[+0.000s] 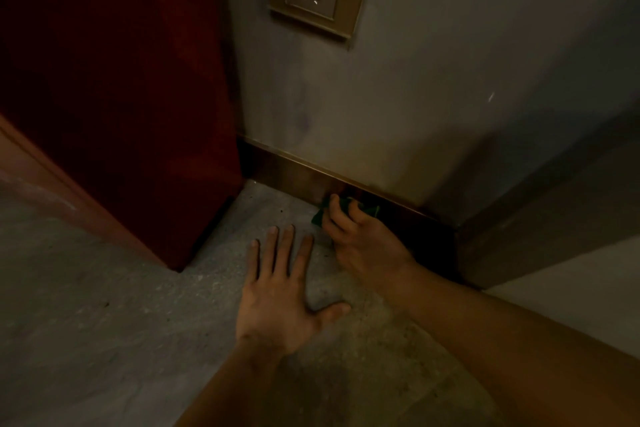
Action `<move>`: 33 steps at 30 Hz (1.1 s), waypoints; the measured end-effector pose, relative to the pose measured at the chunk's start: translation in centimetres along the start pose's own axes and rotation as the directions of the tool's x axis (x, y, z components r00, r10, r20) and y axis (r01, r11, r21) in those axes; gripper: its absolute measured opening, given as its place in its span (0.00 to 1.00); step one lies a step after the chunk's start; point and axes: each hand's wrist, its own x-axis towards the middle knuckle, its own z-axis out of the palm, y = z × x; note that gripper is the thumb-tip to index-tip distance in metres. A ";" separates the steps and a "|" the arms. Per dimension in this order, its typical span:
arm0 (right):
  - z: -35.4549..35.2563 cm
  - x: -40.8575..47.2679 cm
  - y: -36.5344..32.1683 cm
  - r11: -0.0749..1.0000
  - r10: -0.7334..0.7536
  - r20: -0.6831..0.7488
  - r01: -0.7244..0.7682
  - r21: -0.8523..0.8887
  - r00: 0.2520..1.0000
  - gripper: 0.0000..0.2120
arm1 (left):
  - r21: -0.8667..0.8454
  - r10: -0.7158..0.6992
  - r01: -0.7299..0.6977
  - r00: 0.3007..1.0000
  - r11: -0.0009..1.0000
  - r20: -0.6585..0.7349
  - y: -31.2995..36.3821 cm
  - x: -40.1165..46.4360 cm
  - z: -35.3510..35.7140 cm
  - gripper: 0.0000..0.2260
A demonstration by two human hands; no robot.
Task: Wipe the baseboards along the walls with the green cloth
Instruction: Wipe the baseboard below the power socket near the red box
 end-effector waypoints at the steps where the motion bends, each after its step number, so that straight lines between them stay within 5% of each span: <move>1: -0.1 -0.1 0.0 1.000 0.002 0.008 -0.002 0.005 1.000 0.23 | 0.000 -0.001 0.001 1.000 1.000 0.000 0.0 0.0 0.0 0.52; 33: -0.4 -3.9 0.5 0.960 0.065 0.372 -0.159 0.228 0.926 0.11 | 0.015 -0.013 0.012 0.999 1.000 0.042 0.1 -0.1 -0.6 0.52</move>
